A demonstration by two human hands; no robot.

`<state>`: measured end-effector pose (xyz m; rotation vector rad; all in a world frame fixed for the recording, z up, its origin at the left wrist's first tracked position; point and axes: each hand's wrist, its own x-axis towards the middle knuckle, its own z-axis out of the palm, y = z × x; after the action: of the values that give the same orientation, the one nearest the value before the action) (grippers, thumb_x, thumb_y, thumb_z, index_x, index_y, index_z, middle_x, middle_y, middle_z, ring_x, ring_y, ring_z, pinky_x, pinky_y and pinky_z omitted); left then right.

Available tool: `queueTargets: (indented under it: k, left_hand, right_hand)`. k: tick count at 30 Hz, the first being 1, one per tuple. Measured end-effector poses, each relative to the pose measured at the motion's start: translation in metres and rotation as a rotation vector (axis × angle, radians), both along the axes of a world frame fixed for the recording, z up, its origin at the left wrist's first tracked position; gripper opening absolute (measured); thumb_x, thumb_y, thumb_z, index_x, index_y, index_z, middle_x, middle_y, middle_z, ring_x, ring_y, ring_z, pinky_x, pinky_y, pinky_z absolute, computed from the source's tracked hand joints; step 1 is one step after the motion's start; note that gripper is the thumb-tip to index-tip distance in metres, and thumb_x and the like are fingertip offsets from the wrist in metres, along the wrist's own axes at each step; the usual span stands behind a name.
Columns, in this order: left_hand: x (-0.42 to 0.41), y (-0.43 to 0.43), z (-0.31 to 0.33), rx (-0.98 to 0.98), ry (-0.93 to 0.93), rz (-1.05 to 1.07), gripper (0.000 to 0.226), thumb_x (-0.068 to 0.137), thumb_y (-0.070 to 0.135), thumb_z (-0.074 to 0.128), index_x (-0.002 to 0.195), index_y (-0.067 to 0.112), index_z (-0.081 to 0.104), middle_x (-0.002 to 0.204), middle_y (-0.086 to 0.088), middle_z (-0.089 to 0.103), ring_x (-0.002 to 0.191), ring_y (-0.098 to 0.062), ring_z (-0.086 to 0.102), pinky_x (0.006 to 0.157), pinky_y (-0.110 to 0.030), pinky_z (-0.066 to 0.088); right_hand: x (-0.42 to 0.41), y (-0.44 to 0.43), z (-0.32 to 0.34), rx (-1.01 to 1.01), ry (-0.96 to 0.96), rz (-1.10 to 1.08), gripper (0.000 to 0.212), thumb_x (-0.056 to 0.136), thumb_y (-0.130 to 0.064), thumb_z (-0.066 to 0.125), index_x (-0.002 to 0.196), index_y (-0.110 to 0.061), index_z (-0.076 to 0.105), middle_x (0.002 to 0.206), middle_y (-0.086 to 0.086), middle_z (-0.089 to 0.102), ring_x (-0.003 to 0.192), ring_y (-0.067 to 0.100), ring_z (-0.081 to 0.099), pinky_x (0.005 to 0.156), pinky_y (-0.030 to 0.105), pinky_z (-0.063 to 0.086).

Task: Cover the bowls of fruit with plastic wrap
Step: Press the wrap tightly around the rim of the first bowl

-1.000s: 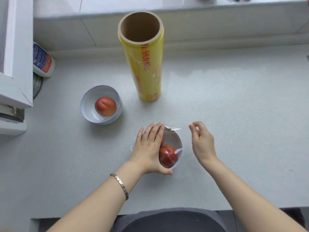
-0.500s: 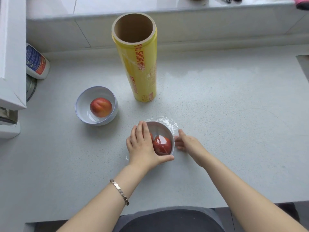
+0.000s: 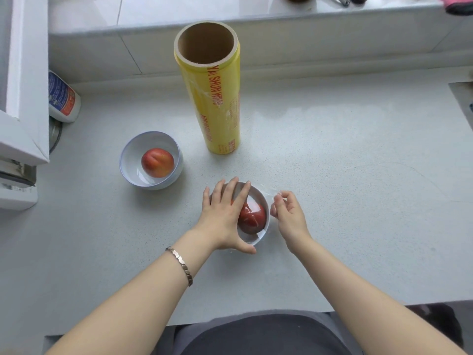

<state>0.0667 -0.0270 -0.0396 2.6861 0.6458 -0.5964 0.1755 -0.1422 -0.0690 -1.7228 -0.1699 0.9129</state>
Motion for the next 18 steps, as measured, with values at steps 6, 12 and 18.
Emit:
queueTargets:
  k: [6, 12, 18]
  left_hand:
    - [0.0, -0.004, -0.002, 0.016, 0.019, 0.053, 0.139, 0.049, 0.074, 0.069, 0.144, 0.023, -0.019, 0.154, -0.003, -0.014, 0.141, -0.031, -0.012, 0.113, -0.056, -0.008]
    - [-0.001, -0.007, -0.004, 0.021, 0.014, 0.082, 0.14, 0.048, 0.074, 0.068, 0.144, 0.022, -0.021, 0.153, -0.003, -0.013, 0.14, -0.032, -0.012, 0.111, -0.058, -0.011]
    - [0.001, -0.008, -0.004, 0.003, 0.018, 0.082, 0.14, 0.049, 0.075, 0.067, 0.143, 0.022, -0.023, 0.152, -0.002, -0.014, 0.14, -0.031, -0.013, 0.11, -0.06, -0.011]
  right_hand:
    - [-0.006, 0.011, 0.003, -0.098, -0.151, -0.043, 0.027, 0.097, -0.031, 0.033, 0.072, -0.039, 0.041, 0.063, -0.005, 0.042, 0.065, 0.019, 0.045, 0.069, 0.041, 0.044]
    - [-0.004, 0.002, 0.001, -0.121, -0.227, -0.031, 0.025, 0.096, -0.03, 0.036, 0.073, -0.035, 0.041, 0.057, -0.004, 0.038, 0.053, 0.015, 0.037, 0.06, 0.035, 0.036]
    - [0.004, -0.011, -0.006, -0.206, -0.29, 0.01, 0.021, 0.096, -0.027, 0.039, 0.076, -0.033, 0.042, 0.054, 0.001, 0.036, 0.051, 0.019, 0.036, 0.056, 0.033, 0.034]
